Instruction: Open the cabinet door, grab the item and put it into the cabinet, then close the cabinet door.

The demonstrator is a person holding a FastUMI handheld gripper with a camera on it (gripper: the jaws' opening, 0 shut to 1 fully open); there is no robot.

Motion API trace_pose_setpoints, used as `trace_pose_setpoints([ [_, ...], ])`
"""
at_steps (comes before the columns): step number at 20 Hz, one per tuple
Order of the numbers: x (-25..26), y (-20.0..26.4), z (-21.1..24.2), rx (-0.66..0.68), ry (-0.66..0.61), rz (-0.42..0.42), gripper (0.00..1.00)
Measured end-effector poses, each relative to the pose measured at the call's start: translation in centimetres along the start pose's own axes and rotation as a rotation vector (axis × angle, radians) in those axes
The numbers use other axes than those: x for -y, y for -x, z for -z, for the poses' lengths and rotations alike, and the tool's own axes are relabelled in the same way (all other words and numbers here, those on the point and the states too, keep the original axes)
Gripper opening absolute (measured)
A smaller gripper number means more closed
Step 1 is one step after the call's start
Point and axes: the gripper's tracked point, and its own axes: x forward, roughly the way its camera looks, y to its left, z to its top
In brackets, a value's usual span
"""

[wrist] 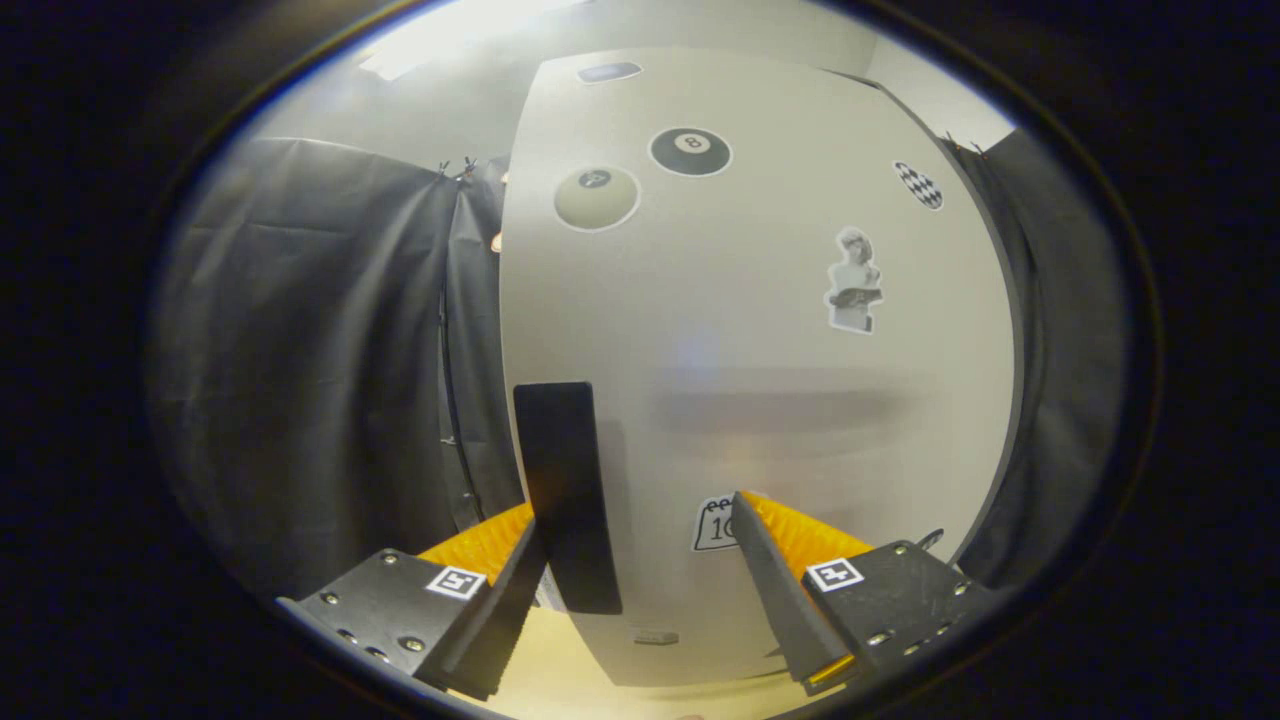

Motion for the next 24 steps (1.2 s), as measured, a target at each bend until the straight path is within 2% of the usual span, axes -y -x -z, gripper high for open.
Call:
trace_pose_setpoints([
  [3, 0.02, 0.15, -0.11, 0.005, -0.003, 0.009, 1.00],
  [13, -0.25, 0.05, -0.03, -0.009, -0.047, -0.043, 1.00],
  [24, -0.31, -0.21, 0.02, -0.003, -0.035, -0.034, 1.00],
])
